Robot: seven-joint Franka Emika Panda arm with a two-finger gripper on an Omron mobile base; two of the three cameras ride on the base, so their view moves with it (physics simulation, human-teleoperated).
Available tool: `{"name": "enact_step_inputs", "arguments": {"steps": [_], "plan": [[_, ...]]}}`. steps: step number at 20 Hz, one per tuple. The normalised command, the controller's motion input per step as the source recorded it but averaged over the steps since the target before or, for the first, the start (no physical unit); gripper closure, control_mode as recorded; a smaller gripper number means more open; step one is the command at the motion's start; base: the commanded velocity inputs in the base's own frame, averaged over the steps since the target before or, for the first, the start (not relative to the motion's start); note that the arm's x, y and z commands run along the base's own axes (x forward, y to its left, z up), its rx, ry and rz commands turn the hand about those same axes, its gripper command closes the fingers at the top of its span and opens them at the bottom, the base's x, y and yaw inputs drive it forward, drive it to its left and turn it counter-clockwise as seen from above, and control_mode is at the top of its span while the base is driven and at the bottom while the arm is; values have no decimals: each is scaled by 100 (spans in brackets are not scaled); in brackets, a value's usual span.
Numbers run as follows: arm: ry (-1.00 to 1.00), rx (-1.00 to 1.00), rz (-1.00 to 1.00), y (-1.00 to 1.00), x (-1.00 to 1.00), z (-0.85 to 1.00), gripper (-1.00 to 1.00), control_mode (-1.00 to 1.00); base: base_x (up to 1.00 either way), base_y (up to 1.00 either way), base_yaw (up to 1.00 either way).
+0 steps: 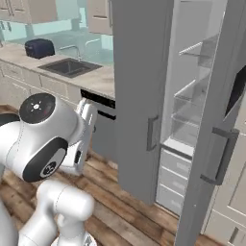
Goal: Retrieve the banana and kiwi from the fridge and place them into the bowl on the dining table.
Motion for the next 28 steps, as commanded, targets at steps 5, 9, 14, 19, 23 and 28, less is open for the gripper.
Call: {"name": "enact_step_inputs", "arguments": {"steps": [5,9,14,19,23,28], "plan": [[0,0,0,0,0,0,-100,100,32,60,-61],[0,0,0,0,0,0,-100,100,52,69,-58],[0,0,0,0,0,0,-100,100,44,56,-46],[0,0,0,0,0,0,-100,100,34,40,-18],[0,0,0,0,0,0,-100,100,13,0,-8],[0,0,0,0,0,0,-100,100,16,-19,0]]}}
